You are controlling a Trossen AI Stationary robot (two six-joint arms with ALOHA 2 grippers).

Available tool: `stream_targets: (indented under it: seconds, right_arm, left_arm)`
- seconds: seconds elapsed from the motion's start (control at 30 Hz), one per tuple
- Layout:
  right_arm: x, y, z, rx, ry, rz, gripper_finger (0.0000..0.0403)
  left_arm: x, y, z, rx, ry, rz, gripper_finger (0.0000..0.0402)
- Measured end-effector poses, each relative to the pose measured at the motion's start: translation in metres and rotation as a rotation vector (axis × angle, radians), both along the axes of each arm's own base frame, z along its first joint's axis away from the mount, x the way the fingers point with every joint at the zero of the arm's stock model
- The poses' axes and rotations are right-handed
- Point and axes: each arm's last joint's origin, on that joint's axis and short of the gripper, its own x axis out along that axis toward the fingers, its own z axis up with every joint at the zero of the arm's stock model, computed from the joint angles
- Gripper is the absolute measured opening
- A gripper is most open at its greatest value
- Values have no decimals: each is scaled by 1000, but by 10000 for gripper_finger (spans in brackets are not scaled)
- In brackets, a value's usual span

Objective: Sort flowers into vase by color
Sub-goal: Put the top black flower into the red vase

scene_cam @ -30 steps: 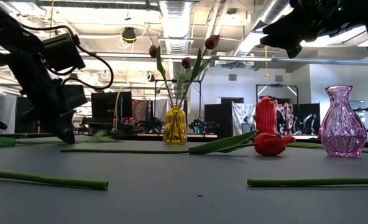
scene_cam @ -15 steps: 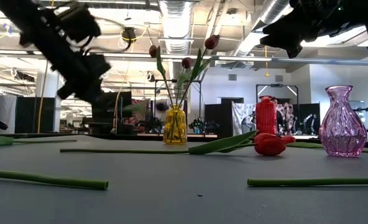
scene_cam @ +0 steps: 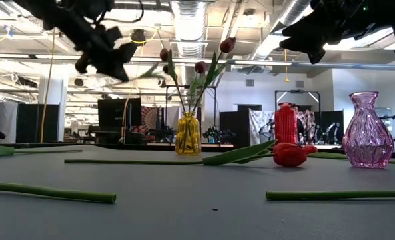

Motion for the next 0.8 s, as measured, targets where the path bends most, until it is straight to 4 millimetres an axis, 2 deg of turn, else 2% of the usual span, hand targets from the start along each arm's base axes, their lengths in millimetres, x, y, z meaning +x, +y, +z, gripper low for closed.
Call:
stream_targets:
  seconds: [0.17, 0.33, 0.43, 0.6, 0.7, 0.8]
  right_arm:
    - [0, 1, 0, 33, -4, -1, 193]
    - [0, 7, 1, 33, -13, 38, 193]
    - [1, 11, 3, 31, -35, 63, 193]
    - [6, 16, 9, -11, -108, 96, 193]
    - [13, 19, 12, -27, -162, 109, 193]
    - [22, 22, 10, -41, -186, 123, 193]
  left_arm:
    - [-9, 10, 42, 136, -46, 44, 0]
    - [-23, 3, 82, 282, -180, -29, 0]
    - [-28, -7, 96, 340, -283, -233, 0]
    - [-23, -26, 106, 347, -415, -702, 0]
    - [-12, -41, 104, 346, -487, -956, 0]
    - [3, -56, 92, 336, -539, -1125, 0]
